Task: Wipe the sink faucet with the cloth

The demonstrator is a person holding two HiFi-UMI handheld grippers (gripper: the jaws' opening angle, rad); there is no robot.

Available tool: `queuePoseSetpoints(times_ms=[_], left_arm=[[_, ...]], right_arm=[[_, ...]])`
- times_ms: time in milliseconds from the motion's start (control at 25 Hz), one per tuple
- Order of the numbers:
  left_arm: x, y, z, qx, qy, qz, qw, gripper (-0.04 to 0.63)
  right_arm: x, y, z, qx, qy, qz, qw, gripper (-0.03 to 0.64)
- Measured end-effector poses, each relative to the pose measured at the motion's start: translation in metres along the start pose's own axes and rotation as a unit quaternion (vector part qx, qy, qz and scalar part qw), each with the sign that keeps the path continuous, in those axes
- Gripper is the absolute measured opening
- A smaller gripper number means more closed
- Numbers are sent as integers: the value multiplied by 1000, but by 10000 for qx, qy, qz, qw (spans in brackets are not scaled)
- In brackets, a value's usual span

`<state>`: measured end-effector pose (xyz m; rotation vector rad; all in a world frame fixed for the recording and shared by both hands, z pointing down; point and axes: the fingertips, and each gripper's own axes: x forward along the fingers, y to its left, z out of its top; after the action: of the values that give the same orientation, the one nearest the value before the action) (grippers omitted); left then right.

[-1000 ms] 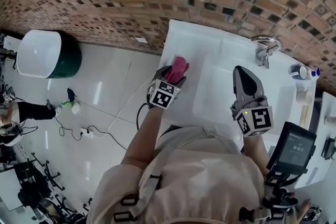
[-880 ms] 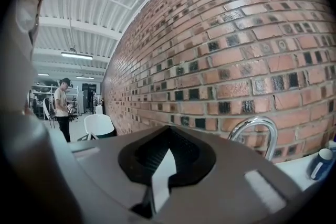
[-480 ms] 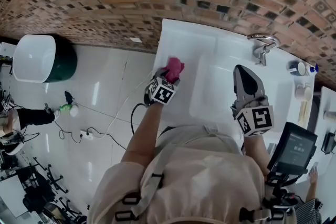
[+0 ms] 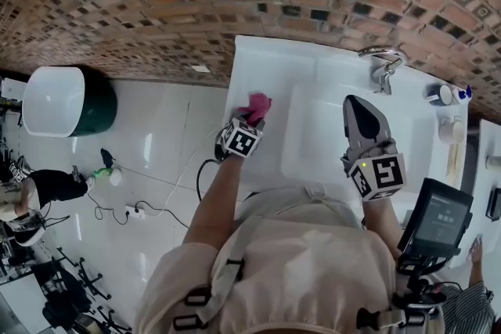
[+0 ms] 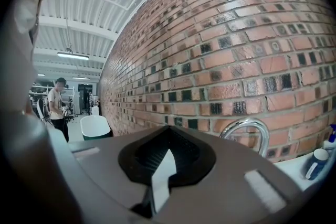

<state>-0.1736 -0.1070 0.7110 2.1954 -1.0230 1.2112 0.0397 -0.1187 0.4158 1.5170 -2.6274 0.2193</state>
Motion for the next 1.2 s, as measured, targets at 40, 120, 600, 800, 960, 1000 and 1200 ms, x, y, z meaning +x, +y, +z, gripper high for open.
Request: queuePoseSetpoints(times_ms=[40, 120, 600, 800, 960, 1000, 1200], left_arm=[[-2, 2, 1, -29, -7, -4, 10000, 95], [-10, 6, 9, -72, -161, 51, 9998, 92], [-111, -59, 273, 811, -2780, -313, 9566, 92], [-93, -102, 332, 1276, -2839, -584, 9485, 94], [-68, -117, 354, 953, -2758, -799, 9531, 94], [-61, -120, 358, 870, -2738, -819, 9543, 94], [-43, -131, 369, 844, -2687, -763, 9565, 95]], right_arm=[[-2, 0, 2, -13, -27, -8, 10000, -14], [-8, -3, 5, -36, -94, -37, 9999, -14], [-51, -43, 18, -30, -294, -484, 9984, -14], [-66, -66, 19, -33, -319, -663, 9973, -14], [-73, -83, 20, 0, -273, -749, 9968, -14], [-74, -88, 18, -4, -264, -758, 9968, -14], [-80, -101, 11, 22, -222, -743, 9970, -14]])
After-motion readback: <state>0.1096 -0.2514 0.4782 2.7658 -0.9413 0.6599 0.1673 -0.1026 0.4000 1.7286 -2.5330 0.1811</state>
